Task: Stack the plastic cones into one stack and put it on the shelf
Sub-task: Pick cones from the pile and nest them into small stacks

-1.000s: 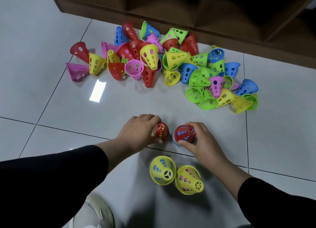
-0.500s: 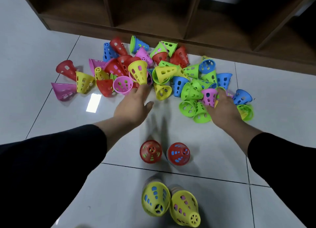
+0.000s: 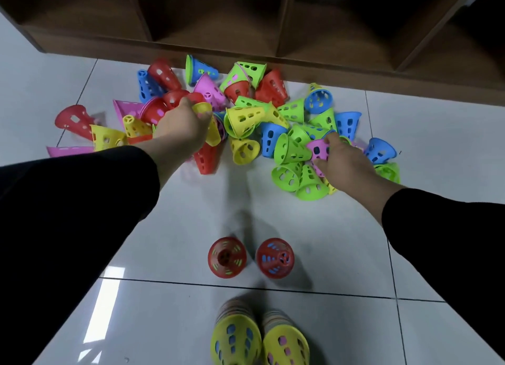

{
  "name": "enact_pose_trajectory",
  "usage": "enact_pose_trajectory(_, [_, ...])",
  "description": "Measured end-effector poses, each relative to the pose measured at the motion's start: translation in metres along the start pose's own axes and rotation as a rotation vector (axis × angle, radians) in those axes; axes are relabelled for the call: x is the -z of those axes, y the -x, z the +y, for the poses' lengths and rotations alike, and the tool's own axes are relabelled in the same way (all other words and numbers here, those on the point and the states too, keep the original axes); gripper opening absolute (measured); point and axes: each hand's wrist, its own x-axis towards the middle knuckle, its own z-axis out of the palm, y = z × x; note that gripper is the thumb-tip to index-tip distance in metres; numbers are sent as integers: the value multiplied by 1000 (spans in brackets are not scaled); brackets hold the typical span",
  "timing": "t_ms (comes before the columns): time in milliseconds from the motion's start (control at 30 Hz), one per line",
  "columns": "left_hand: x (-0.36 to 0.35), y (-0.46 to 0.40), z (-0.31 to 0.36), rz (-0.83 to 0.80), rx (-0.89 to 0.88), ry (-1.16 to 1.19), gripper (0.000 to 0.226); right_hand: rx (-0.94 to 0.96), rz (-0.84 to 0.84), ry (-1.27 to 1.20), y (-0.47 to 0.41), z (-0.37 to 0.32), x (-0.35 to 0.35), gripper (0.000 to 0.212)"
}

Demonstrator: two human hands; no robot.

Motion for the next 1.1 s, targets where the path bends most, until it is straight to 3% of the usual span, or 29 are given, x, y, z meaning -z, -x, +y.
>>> enact_pose_trajectory(100, [-2,8,-7,58,-50,-41,58,-8,-14,70,-3,-5,0,65])
enact_pose_trajectory(233, [3,31,-13,160,-166,15,60,-54,3,86,-8,-11,-1,54])
enact_pose_trajectory(333, [10,53,-17,152,-216,215,50,-35,18,140,-2,-15,-3,53])
enact_pose_trajectory(467, [18,80,-26,43,-269,542,38,-21,19,123,4,-17,-2,35])
enact_pose_trajectory(567, [25,97,-34,-14,-286,664,37,-4,73,-9,14,-11,-1,32])
enact_pose_trajectory(733, [42,136,-43,-41,-289,750,45,116,270,-484,59,-18,25,25])
enact_pose_trajectory(800, [48,151,-55,-67,-330,674,46,180,191,-605,83,-26,40,27])
enact_pose_trajectory(900, [51,173,-82,-196,-378,502,47,277,-13,-602,127,-39,58,30])
enact_pose_trajectory(1000, [51,194,-102,-304,-436,355,48,394,-242,-330,168,-50,73,36])
enact_pose_trajectory(1100, [50,205,-112,-375,-586,59,64,476,-336,-42,193,-53,68,54])
